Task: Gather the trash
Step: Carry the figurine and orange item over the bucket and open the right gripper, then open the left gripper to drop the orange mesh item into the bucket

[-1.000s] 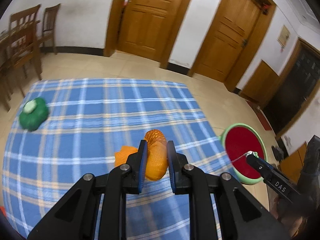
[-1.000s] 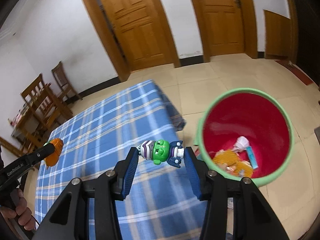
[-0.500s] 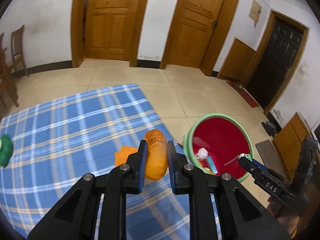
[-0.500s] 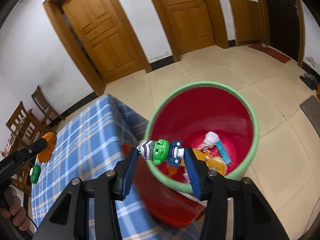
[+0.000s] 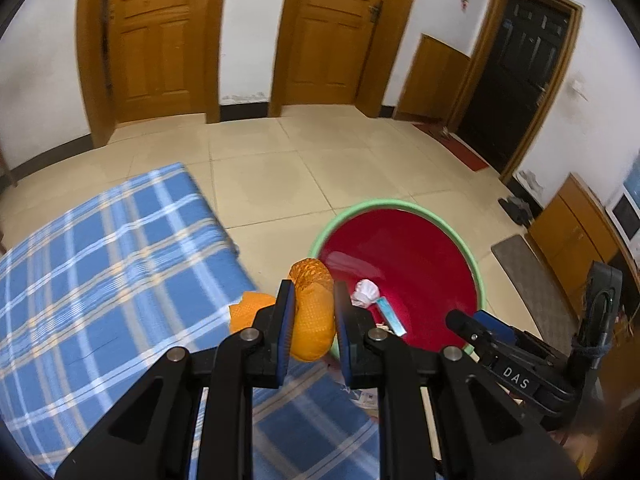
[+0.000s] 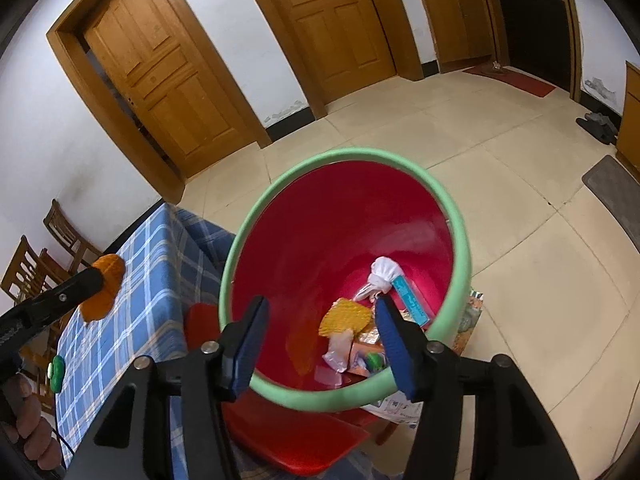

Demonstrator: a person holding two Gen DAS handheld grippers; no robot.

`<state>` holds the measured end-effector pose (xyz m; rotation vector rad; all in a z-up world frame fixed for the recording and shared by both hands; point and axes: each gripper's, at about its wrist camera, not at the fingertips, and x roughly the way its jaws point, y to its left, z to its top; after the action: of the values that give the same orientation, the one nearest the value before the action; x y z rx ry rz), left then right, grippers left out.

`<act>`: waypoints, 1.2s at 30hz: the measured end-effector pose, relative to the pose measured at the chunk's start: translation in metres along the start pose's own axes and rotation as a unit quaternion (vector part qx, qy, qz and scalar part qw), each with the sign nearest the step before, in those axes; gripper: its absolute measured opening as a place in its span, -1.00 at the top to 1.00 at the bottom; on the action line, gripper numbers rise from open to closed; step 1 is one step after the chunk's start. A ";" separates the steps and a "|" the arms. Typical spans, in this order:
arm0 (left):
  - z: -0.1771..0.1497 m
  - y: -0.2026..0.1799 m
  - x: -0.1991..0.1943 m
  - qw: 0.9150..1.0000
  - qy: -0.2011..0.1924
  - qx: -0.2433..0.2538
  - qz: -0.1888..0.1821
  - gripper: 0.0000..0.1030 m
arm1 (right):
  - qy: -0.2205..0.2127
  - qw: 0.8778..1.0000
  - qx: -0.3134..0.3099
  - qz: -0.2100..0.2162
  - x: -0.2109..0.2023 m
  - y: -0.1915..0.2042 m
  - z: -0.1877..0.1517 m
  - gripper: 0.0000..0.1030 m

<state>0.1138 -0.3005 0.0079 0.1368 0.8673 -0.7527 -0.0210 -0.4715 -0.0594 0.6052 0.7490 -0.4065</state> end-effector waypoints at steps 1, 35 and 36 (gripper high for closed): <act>0.001 -0.005 0.005 1.000 0.003 0.005 -0.004 0.64 | -0.001 1.000 0.002 -0.001 -0.001 -0.002 0.000 -0.14; -0.009 -0.011 0.016 1.000 0.022 -0.005 0.012 -0.38 | -0.024 0.999 -0.011 0.019 -0.034 0.013 -0.004 -0.63; -0.011 -0.006 0.011 1.000 0.022 -0.012 0.018 -0.40 | -0.024 0.999 -0.015 0.020 -0.036 0.016 -0.005 -0.65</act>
<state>0.1074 -0.3065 -0.0062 0.1478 0.9121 -0.7087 -0.0386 -0.4512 -0.0305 0.5795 0.6947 -0.3710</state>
